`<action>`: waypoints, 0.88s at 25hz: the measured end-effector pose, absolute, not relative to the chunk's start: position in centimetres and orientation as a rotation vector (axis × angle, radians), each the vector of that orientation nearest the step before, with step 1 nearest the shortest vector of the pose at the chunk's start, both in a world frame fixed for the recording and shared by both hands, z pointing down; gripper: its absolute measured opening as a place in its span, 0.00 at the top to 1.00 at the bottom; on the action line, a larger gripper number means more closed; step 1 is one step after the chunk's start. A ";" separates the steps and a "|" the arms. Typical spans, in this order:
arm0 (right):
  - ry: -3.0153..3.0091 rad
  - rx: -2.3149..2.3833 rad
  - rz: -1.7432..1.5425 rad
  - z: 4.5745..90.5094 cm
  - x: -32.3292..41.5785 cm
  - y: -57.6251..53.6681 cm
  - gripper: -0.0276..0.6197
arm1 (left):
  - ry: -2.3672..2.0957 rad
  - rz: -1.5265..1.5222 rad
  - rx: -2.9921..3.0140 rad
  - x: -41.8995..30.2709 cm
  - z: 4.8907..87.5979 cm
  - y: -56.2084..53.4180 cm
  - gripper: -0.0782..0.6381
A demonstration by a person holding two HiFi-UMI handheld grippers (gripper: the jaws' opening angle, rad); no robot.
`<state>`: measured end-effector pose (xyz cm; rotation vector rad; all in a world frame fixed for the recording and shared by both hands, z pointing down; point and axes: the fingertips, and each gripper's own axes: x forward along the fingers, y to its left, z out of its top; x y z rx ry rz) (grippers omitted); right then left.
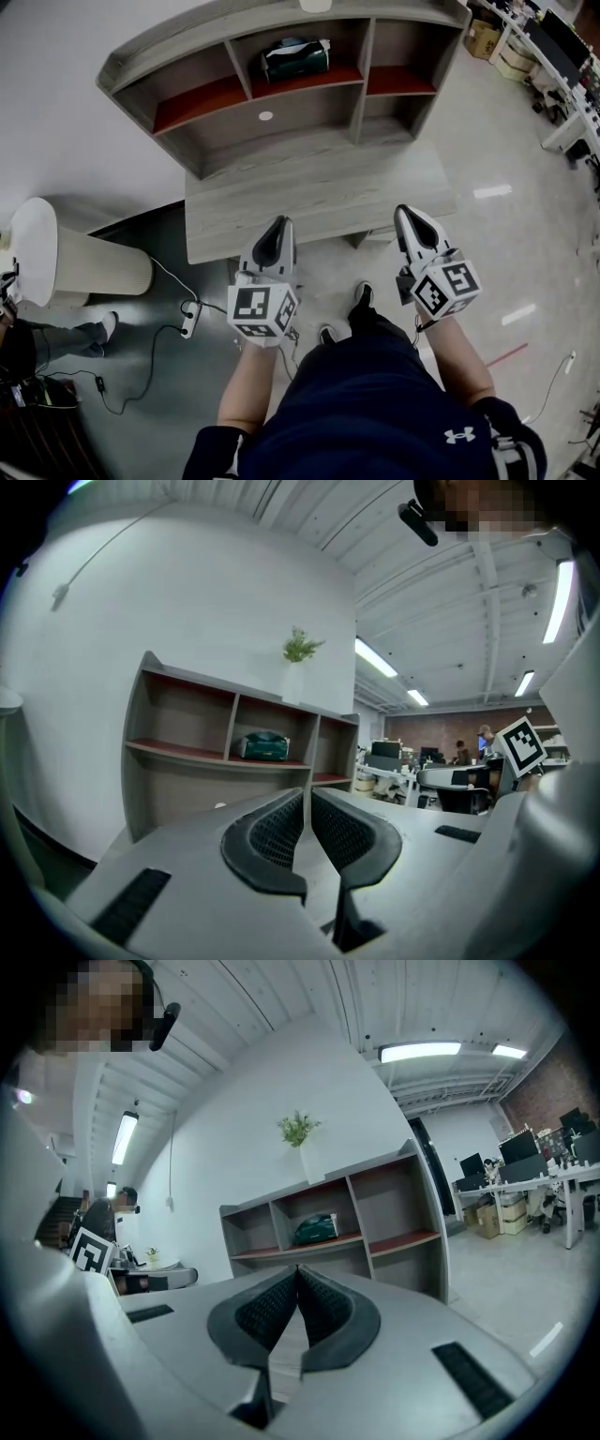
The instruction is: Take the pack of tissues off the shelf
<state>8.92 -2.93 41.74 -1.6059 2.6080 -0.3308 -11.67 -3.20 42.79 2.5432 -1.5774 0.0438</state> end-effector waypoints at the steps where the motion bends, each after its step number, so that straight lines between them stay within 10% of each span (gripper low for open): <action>1: 2.611 -1.599 -0.335 41.7 9.2 -3.9 0.94 | -1.585 0.045 2.538 -11.4 42.7 -4.0 0.84; 22: 2.697 -1.413 -0.385 41.8 14.3 -17.2 0.94 | -1.755 0.090 2.438 -6.2 42.2 -14.5 0.84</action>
